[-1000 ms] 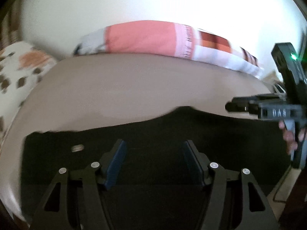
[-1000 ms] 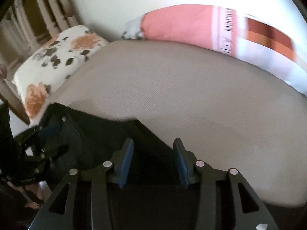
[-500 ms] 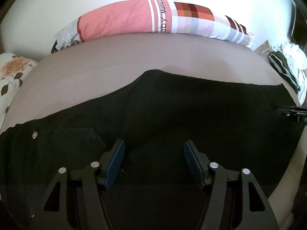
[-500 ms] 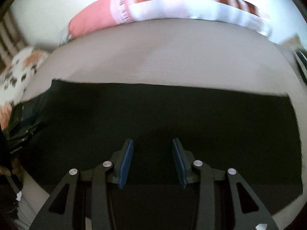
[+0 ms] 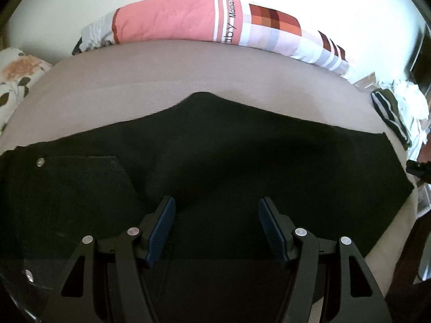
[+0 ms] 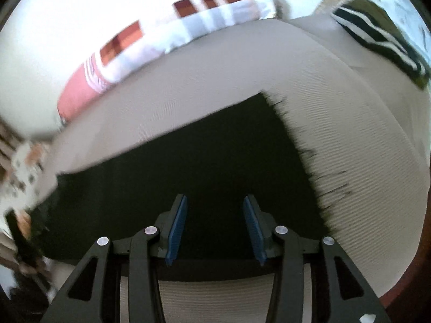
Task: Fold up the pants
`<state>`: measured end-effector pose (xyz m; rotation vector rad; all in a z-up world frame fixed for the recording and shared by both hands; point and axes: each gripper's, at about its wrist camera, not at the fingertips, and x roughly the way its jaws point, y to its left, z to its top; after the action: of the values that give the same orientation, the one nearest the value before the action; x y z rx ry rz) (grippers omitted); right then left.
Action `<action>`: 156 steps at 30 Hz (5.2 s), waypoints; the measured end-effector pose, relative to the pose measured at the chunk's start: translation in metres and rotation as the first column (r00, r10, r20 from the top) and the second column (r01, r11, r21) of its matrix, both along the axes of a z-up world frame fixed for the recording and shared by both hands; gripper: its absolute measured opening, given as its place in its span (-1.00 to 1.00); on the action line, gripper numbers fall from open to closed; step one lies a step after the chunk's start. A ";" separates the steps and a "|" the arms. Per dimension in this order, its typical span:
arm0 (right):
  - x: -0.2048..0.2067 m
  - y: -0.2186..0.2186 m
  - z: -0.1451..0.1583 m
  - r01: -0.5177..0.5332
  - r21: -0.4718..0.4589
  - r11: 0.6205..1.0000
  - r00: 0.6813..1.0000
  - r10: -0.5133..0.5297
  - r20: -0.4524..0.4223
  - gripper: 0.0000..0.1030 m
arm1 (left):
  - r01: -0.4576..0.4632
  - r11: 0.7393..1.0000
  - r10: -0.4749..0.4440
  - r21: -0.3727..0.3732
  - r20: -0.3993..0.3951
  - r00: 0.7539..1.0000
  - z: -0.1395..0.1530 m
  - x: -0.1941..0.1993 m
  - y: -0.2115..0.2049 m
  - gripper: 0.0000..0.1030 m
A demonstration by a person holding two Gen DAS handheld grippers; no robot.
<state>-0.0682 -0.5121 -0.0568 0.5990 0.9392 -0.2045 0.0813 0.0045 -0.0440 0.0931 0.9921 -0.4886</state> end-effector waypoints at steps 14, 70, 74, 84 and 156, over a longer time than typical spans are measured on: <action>-0.003 -0.082 -0.039 -0.012 0.271 0.963 1.000 0.019 -0.024 -0.35 | 0.128 0.992 -0.127 0.005 -0.037 0.991 -0.001 -0.014 -0.066 0.26; 0.096 0.079 0.042 -0.165 0.201 0.965 0.985 0.170 -0.005 -0.86 | 0.029 0.976 -0.027 0.216 -0.010 1.000 -0.002 -0.010 -0.052 0.53; 0.112 0.112 0.041 -0.205 0.206 0.957 0.977 0.211 -0.011 -0.86 | 0.011 0.979 -0.010 0.203 -0.005 1.000 0.000 -0.012 -0.035 0.53; 0.147 0.185 0.024 -0.271 0.255 0.928 0.960 0.280 0.002 -0.87 | -0.025 0.987 0.024 0.158 0.003 1.000 0.007 -0.019 -0.007 0.53; 0.094 0.210 0.016 -0.067 0.283 0.957 0.993 0.036 0.112 0.03 | -0.127 0.907 -0.111 -0.402 -0.518 0.848 -0.023 0.056 -0.041 -0.92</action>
<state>0.0261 -0.3022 -0.0409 0.8436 0.8867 0.0120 0.1373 -0.0369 -0.0669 -0.4674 1.4058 -0.7360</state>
